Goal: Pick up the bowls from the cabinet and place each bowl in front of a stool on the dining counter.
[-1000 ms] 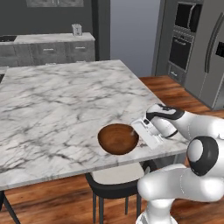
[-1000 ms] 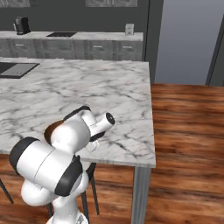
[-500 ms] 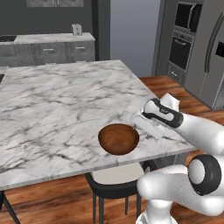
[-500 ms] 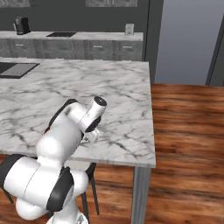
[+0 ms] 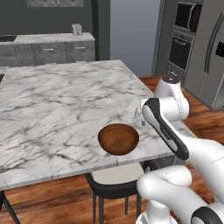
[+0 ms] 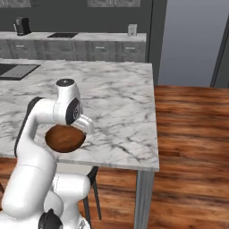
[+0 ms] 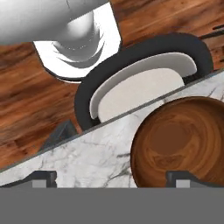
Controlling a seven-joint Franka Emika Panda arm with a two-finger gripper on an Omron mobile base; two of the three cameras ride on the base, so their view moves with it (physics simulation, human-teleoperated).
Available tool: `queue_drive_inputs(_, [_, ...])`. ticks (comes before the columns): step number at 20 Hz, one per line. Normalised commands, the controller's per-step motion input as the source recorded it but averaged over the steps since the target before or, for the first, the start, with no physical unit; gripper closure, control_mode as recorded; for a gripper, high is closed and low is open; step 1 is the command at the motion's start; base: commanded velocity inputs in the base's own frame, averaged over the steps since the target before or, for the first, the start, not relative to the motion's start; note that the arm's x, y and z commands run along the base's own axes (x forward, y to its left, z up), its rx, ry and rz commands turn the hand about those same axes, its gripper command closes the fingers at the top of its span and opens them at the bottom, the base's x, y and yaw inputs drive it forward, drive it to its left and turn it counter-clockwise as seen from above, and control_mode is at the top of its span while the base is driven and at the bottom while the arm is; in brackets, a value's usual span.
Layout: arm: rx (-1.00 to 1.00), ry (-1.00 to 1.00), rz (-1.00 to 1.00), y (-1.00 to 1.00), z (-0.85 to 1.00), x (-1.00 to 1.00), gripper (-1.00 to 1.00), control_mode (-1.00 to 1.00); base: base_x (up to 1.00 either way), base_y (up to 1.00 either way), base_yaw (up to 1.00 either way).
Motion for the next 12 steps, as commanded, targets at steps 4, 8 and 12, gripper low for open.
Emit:
queue_drive_inputs(4, [-0.49, 0.03, 0.26, 0.00, 1.00, -0.72, -1.00, -1.00, 0.00, 0.00, 0.00])
queue_drive_inputs(8, [-0.09, 0.22, 0.08, 0.00, 0.39, -0.66, -1.00, -1.00, 0.00, 0.00, 0.00])
queue_drive_inputs(12, [0.06, 0.13, 0.09, -0.03, 0.28, -0.67, -1.00, -1.00, 0.00, 0.00, 0.00])
